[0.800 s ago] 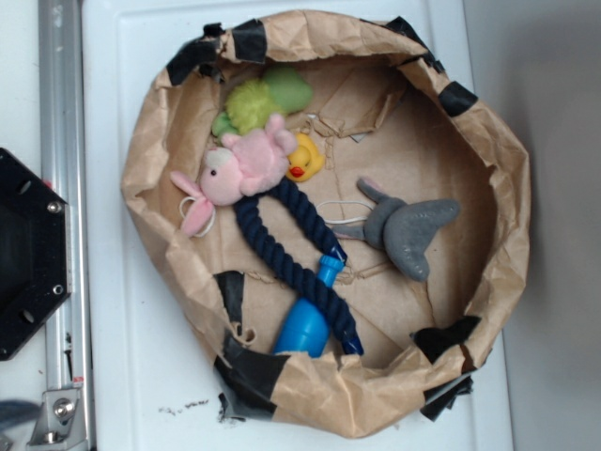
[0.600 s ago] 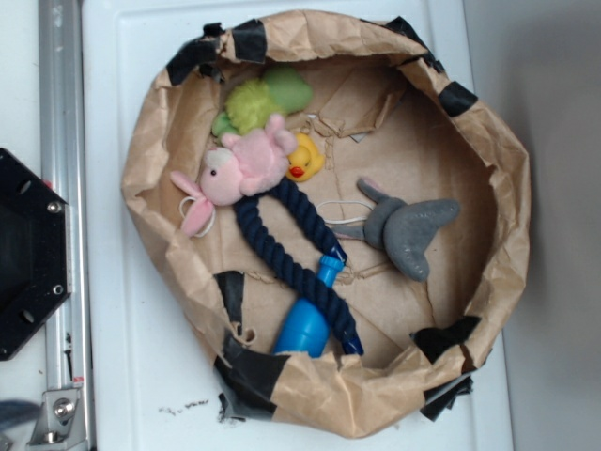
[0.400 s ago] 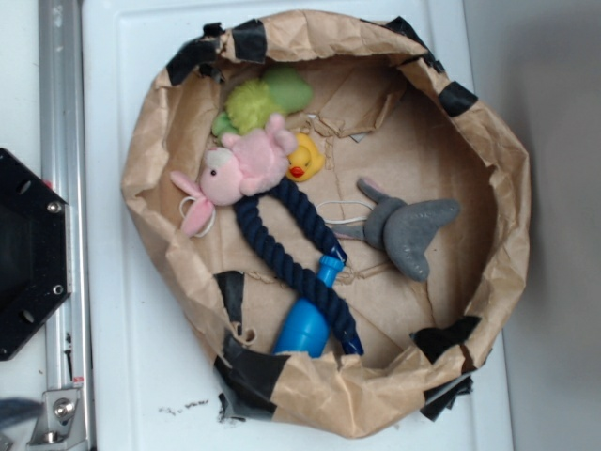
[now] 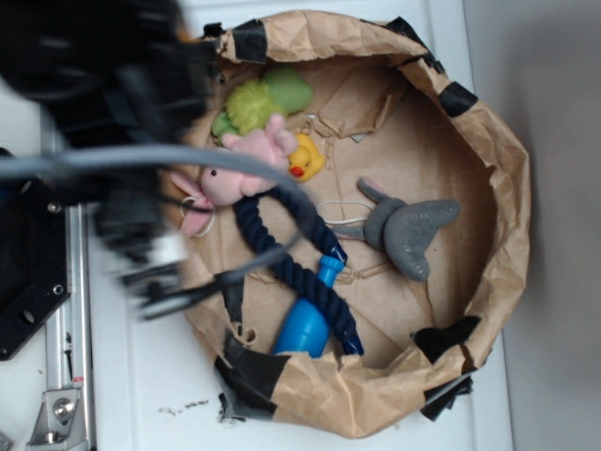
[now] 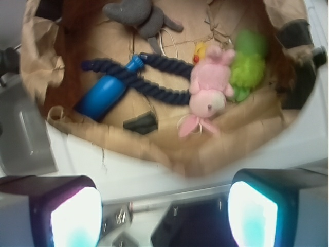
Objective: Grab the green animal.
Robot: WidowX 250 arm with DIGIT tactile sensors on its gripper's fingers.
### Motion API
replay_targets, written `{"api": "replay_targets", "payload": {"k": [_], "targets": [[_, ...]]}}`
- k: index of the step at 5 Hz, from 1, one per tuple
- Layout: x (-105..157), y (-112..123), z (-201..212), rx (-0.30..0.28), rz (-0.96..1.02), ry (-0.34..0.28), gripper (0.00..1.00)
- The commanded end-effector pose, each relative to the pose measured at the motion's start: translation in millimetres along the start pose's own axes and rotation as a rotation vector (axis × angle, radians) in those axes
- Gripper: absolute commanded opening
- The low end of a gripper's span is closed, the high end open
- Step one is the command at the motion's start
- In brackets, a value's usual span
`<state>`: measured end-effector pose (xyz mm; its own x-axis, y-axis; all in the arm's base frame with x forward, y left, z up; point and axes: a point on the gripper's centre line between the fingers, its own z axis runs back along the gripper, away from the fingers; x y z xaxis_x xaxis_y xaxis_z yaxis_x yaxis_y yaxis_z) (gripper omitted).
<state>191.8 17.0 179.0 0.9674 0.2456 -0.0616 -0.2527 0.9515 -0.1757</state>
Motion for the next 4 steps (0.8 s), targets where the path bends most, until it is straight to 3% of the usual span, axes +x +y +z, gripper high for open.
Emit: {"api": "replay_targets", "payload": {"k": [1, 2, 4], "targets": [[45.7, 1.3, -19.9, 0.193, 0.338, -0.386, 1.0], [46.7, 23.1, -45.2, 0.427, 0.558, -0.516, 1.0], [46.7, 23.1, -45.2, 0.427, 0.558, -0.516, 1.0]]}}
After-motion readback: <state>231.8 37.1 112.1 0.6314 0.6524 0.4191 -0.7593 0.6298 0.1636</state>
